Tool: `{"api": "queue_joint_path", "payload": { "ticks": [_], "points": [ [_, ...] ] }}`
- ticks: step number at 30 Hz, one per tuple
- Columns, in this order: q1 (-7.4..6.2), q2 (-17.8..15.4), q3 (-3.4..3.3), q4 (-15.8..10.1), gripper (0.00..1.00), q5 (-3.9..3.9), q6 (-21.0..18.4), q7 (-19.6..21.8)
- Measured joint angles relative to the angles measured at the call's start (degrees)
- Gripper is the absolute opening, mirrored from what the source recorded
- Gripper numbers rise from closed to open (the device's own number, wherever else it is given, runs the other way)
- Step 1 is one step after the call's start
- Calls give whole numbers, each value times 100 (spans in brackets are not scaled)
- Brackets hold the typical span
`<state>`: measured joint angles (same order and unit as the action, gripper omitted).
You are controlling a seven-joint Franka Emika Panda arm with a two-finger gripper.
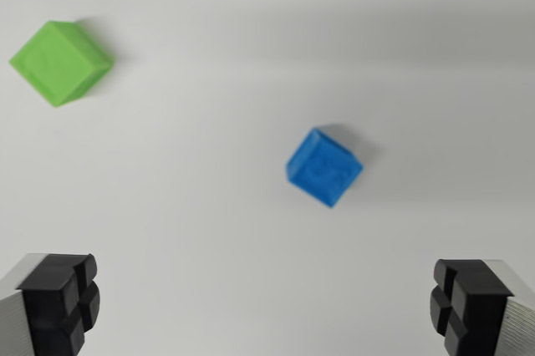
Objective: Stack cube
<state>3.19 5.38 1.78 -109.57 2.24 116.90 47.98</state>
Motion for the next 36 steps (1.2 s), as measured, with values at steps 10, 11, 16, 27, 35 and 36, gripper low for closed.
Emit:
{"api": "queue_joint_path", "payload": {
  "ticks": [10, 11, 16, 27, 35, 36],
  "points": [
    [0, 0, 0, 0, 100, 0, 0, 0],
    [0, 0, 0, 0, 100, 0, 0, 0],
    [-2, 2, 0, -2, 100, 0, 2, 0],
    [-35, 53, 4, -27, 100, 0, 61, -52],
    [-79, 120, 24, -79, 100, 0, 170, -140],
    [-84, 131, 27, -87, 100, 0, 190, -154]
  ]
}}
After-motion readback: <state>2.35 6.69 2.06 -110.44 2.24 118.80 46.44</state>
